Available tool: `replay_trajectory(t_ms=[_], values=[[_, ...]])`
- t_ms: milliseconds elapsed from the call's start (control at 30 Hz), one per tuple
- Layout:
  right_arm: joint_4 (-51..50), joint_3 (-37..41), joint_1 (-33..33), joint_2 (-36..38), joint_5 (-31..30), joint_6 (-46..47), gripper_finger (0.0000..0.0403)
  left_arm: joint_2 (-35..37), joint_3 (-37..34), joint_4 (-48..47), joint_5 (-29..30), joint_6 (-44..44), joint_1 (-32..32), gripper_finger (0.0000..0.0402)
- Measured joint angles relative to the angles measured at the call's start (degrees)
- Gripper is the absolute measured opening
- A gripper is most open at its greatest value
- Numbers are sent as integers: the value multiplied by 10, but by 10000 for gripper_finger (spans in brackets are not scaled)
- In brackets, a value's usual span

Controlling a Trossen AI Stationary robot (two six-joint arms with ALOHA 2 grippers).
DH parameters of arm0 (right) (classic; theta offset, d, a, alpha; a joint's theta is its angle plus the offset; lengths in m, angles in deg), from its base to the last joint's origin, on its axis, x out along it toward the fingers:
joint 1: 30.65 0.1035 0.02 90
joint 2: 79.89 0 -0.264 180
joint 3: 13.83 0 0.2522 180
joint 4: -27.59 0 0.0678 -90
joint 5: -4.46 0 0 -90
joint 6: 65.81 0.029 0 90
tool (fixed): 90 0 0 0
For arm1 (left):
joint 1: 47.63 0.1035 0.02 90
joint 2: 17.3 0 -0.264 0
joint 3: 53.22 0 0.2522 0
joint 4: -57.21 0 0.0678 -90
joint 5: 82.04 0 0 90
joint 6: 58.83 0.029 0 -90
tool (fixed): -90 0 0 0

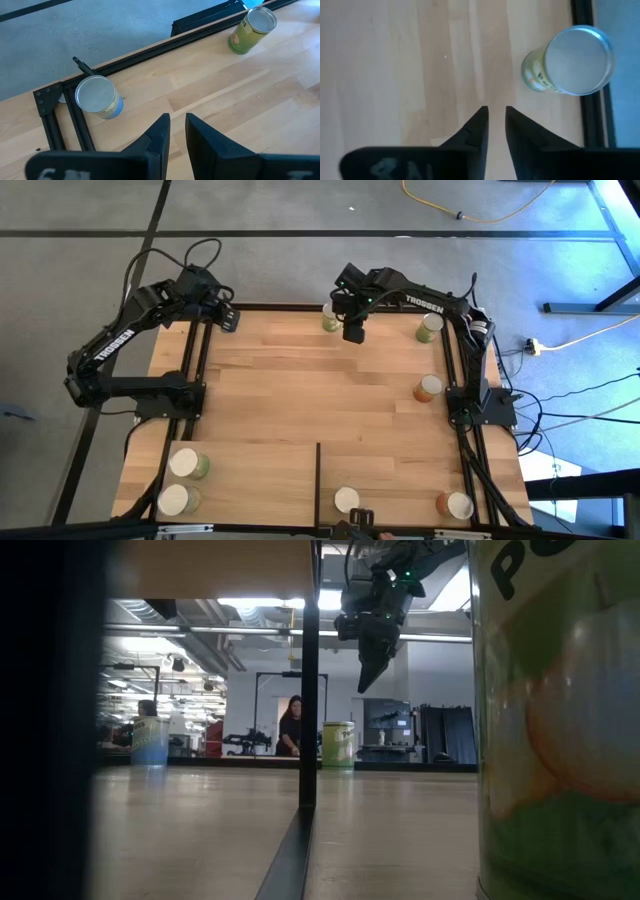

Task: Pick and place cans onto a shelf
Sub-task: Put the canned peaches on the shelf

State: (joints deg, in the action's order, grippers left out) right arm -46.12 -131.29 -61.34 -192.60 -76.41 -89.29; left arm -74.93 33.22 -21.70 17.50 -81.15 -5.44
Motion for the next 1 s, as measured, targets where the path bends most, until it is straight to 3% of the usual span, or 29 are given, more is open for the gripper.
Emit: replay_trajectory(t_ms=[167, 500, 700, 1000], values=[[30, 0, 0, 0, -5, -84, 94, 0, 0, 0, 0, 0, 0, 53], [34, -1, -43, -5, -2, -221, 98, 0, 0, 0, 0, -14, 0, 53], [33, -1, -79, -32, 73, -264, 98, 0, 0, 0, 0, -25, 0, 53], [66, -1, -67, -60, 15, -370, 98, -1, 0, 0, 2, -47, 0, 53]])
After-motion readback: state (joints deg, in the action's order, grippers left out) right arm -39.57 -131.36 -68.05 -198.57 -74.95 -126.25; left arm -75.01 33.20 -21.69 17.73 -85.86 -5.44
